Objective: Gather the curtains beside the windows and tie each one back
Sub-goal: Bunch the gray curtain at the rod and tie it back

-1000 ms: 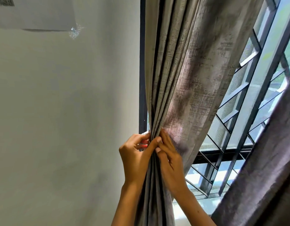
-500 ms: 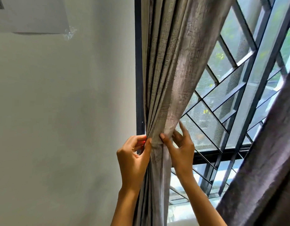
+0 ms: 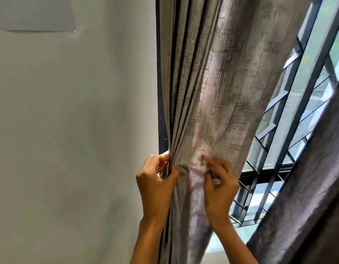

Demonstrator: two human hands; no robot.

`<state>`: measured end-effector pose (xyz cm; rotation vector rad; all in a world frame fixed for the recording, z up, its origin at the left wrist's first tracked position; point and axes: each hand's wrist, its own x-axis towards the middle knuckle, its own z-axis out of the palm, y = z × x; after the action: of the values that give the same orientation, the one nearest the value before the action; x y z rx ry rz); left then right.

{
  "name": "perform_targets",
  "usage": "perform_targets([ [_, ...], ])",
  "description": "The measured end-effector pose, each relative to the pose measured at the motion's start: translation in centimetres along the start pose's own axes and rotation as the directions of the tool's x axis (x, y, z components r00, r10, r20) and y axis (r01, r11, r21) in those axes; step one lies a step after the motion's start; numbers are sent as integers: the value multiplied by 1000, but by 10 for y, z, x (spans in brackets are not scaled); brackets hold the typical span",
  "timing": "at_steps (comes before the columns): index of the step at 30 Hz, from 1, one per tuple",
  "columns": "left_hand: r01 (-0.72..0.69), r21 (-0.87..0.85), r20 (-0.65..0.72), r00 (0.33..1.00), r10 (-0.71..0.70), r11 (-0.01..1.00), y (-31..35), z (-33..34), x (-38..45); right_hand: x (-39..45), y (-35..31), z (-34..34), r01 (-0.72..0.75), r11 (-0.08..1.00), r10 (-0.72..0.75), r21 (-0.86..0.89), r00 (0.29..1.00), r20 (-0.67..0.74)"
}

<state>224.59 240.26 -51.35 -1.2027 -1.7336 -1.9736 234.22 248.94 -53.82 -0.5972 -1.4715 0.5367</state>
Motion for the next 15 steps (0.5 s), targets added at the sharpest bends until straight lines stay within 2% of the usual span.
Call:
perform_targets([
  [3, 11, -39, 26, 1000, -10, 999, 2, 0, -1, -4, -7, 4, -7, 1000, 7, -5, 1000, -6],
  [6, 13, -68, 45, 999, -10, 998, 6, -1, -1, 0, -5, 9, -134, 989, 133, -56, 991, -19],
  [11, 65, -124, 96, 994, -53, 990, 6, -7, 4, 12, 3, 10, -267, 951, 240, 159, 956, 170],
  [12, 63, -124, 97, 994, -51, 990, 6, -7, 4, 12, 1, 11, -250, 956, 224, 152, 959, 172],
  [15, 41, -92, 85, 996, -33, 995, 7, -5, 3, 6, -2, 10, -74, 997, 75, -7, 994, 81],
])
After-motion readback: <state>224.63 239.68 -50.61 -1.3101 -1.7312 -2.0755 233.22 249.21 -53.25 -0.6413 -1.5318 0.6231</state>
